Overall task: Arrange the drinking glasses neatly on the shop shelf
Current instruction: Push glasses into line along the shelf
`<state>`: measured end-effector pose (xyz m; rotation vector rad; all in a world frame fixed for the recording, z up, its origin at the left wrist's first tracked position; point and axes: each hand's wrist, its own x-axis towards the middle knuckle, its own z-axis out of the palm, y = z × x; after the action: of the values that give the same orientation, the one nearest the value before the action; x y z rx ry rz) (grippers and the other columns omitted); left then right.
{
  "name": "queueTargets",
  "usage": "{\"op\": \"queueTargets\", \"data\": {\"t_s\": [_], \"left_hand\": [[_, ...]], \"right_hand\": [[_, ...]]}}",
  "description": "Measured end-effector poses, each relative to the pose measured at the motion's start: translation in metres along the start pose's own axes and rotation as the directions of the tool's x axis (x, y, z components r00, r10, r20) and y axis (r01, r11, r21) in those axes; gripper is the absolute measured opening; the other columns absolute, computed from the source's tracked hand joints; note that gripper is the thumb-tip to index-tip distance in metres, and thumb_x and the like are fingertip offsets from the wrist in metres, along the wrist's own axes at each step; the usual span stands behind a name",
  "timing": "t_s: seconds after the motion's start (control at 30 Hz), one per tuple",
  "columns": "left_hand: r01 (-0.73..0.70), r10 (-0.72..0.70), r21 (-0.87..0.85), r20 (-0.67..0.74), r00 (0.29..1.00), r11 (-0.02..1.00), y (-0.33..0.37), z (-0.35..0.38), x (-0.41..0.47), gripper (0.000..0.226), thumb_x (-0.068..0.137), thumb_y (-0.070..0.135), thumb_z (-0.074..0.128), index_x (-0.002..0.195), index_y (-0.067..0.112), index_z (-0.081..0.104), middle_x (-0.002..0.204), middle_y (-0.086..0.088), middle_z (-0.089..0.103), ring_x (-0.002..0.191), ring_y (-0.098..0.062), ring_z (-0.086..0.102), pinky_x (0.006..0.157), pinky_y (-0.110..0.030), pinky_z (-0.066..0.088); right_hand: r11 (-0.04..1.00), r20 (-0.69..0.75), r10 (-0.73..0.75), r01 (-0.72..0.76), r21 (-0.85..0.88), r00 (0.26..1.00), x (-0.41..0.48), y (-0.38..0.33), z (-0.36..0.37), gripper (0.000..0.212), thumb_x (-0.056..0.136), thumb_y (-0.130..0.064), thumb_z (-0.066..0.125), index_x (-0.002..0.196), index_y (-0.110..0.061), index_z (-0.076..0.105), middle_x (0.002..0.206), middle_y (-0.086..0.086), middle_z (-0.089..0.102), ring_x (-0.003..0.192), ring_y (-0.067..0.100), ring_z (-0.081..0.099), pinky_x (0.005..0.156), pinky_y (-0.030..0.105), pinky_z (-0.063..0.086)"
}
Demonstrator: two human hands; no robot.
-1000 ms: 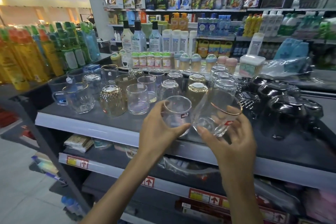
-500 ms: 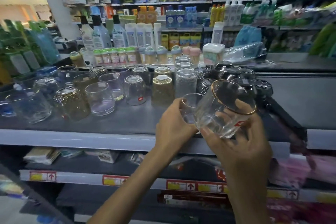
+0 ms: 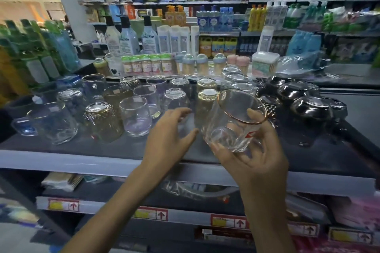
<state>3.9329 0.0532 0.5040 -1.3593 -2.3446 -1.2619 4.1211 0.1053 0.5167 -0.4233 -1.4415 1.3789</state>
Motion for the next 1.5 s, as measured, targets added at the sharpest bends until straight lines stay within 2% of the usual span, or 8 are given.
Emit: {"op": "queueTargets", "data": {"t_s": [0.2,0.43,0.67,0.77,0.87,1.07,1.27,1.5], "left_hand": [[-0.068,0.059,-0.086,-0.103,0.993,0.994,-0.028,-0.042,0.03,0.034,0.094,0.014,0.07,0.126,0.024,0.067,0.115,0.008,0.068,0.102,-0.009,0.066,0.091,-0.036,0.056],[0.041,0.066,-0.557,0.169,0.983,0.829,-0.028,-0.062,0.005,0.034,0.101,0.029,0.054,0.133,0.03,0.067,0.127,0.01,0.07,0.113,-0.012,0.069,0.095,-0.033,0.057],[0.076,-0.035,-0.463,0.097,0.995,0.883,-0.053,-0.047,-0.01,0.018,0.104,0.022,0.058,0.117,0.025,0.071,0.101,0.012,0.075,0.094,-0.002,0.07,0.084,-0.036,0.058],[0.125,-0.095,-0.468,0.087,0.992,0.875,-0.061,-0.046,-0.017,0.034,0.099,0.018,0.064,0.132,0.027,0.06,0.109,0.009,0.073,0.1,-0.001,0.07,0.087,-0.025,0.058],[0.056,-0.015,-0.364,0.115,0.993,0.93,-0.062,-0.046,-0.019,0.053,0.095,0.013,0.069,0.143,0.026,0.053,0.124,0.009,0.066,0.109,0.001,0.064,0.094,-0.024,0.055],[0.038,-0.027,-0.153,0.072,0.997,0.988,-0.067,-0.048,-0.012,0.104,0.068,0.068,0.073,0.156,0.037,0.029,0.136,0.023,0.056,0.122,-0.003,0.058,0.095,-0.034,0.055],[-0.057,0.062,-0.194,0.019,0.998,0.979,-0.074,-0.044,-0.011,0.067,0.073,0.051,0.077,0.135,0.033,0.06,0.126,0.019,0.066,0.116,-0.001,0.061,0.097,-0.035,0.053],[0.029,-0.03,0.042,0.032,0.999,0.999,-0.076,-0.039,-0.02,0.063,0.079,0.067,0.067,0.135,0.048,0.044,0.121,0.021,0.071,0.112,-0.009,0.068,0.082,-0.034,0.056]], "right_hand": [[0.978,0.076,0.016,0.0,-0.209,0.997,0.012,0.026,0.042,0.084,0.07,-0.015,0.093,0.142,-0.031,0.054,0.126,-0.009,0.07,0.115,0.009,0.068,0.094,0.033,0.059],[0.713,0.306,-0.117,0.294,-0.636,0.945,0.033,0.03,0.048,0.087,0.066,-0.029,0.091,0.144,-0.035,0.052,0.119,-0.013,0.055,0.107,-0.009,0.057,0.082,0.002,0.044],[0.664,0.442,0.008,0.326,-0.673,0.897,0.058,0.017,0.045,0.082,0.059,-0.041,0.085,0.133,-0.038,0.05,0.119,-0.013,0.055,0.105,-0.003,0.057,0.087,0.013,0.047],[0.623,0.432,0.025,0.324,-0.712,0.902,0.066,0.013,0.051,0.073,0.06,-0.055,0.077,0.125,-0.036,0.051,0.116,-0.012,0.057,0.099,0.006,0.06,0.086,0.033,0.054],[0.579,0.439,0.015,0.35,-0.736,0.899,0.069,0.014,0.06,0.073,0.06,-0.059,0.073,0.126,-0.033,0.055,0.115,-0.012,0.058,0.097,0.005,0.058,0.087,0.031,0.052],[0.477,0.454,0.074,0.369,-0.798,0.888,0.073,0.026,0.078,0.086,0.061,-0.061,0.071,0.141,-0.035,0.054,0.117,-0.01,0.051,0.102,0.007,0.054,0.091,0.024,0.045],[0.376,0.507,0.138,0.428,-0.822,0.851,0.08,0.026,0.086,0.099,0.068,-0.057,0.075,0.156,-0.029,0.038,0.122,-0.007,0.049,0.12,0.013,0.045,0.1,0.029,0.041],[0.478,0.511,0.141,0.393,-0.785,0.848,0.084,0.03,0.094,0.087,0.066,-0.052,0.08,0.143,-0.032,0.044,0.129,-0.01,0.058,0.122,0.01,0.051,0.099,0.028,0.045]]}}
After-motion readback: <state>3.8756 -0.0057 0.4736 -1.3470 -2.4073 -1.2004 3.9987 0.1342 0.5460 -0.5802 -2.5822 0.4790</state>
